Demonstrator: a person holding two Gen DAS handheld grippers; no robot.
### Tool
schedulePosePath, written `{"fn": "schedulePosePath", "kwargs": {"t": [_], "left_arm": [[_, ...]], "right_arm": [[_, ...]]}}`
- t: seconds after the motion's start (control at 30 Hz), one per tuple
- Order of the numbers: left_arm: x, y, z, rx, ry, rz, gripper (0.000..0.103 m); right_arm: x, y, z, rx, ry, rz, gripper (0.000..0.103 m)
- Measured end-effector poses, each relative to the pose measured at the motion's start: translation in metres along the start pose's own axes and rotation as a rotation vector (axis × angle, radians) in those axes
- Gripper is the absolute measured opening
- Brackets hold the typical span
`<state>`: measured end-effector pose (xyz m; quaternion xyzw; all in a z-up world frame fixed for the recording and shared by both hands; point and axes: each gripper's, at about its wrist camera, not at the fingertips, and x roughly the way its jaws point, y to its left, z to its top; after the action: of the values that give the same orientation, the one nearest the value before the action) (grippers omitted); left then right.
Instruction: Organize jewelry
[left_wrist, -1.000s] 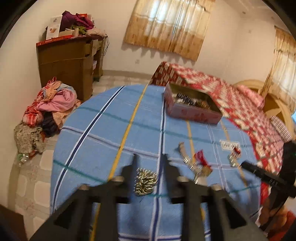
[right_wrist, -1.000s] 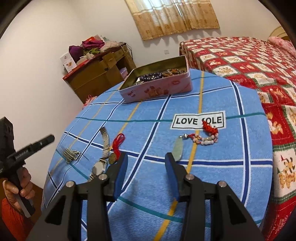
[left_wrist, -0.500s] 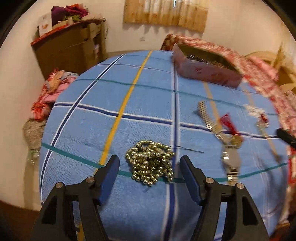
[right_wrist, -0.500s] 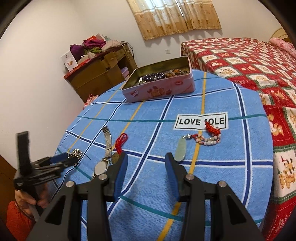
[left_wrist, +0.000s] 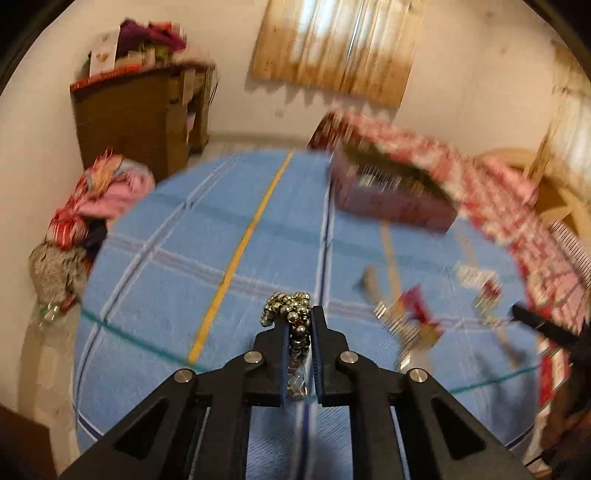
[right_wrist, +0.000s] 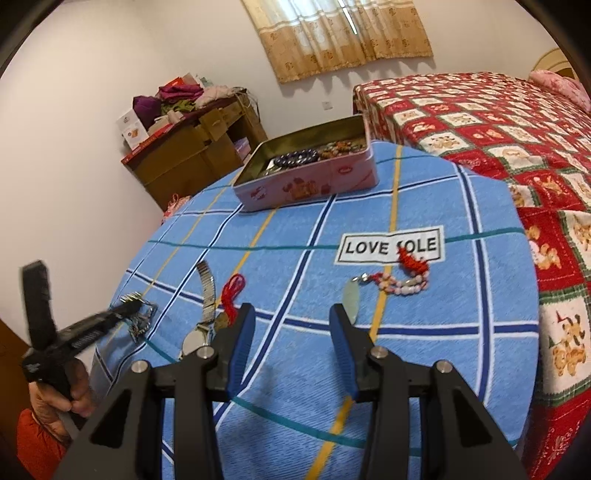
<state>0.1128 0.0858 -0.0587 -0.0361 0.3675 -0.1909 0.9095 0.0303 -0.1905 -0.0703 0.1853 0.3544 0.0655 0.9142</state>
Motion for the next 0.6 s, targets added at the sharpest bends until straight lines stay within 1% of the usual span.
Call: {"fn": "schedulePosePath", "kwargs": {"t": [0.1, 0.2, 0.3, 0.37, 0.43, 0.47, 0.6], "left_arm": [[-0.020, -0.007, 0.018, -0.007, -0.088, -0.028, 0.009], [-0.040, -0.014, 0.034, -0.021, -0.179, -0.073, 0.009], [-0.049, -0.016, 0.043, -0.027, -0.226, -0.091, 0.009], [-0.050, -0.017, 0.046, -0.030, -0.244, -0.097, 0.009], [-0.047, -0.018, 0.047, -0.035, -0.242, -0.103, 0.009], [-0.045, -0.018, 0.046, -0.038, -0.239, -0.102, 0.009], [-0.037, -0.020, 0.042, -0.042, -0.218, -0.108, 0.009]], "right_arm": [[-0.004, -0.005, 0.004, -0.005, -0.012, -0.012, 0.045], [-0.012, -0.015, 0.007, -0.005, -0.033, -0.033, 0.045], [-0.019, -0.026, 0.008, -0.006, -0.040, -0.078, 0.045], [-0.019, -0.035, 0.005, 0.000, -0.026, -0.118, 0.045], [-0.016, -0.040, 0.003, 0.000, -0.006, -0.139, 0.041], [-0.014, -0.042, 0.001, 0.001, 0.004, -0.144, 0.040], [-0.004, -0.034, 0.002, -0.012, 0.034, -0.113, 0.040]]}}
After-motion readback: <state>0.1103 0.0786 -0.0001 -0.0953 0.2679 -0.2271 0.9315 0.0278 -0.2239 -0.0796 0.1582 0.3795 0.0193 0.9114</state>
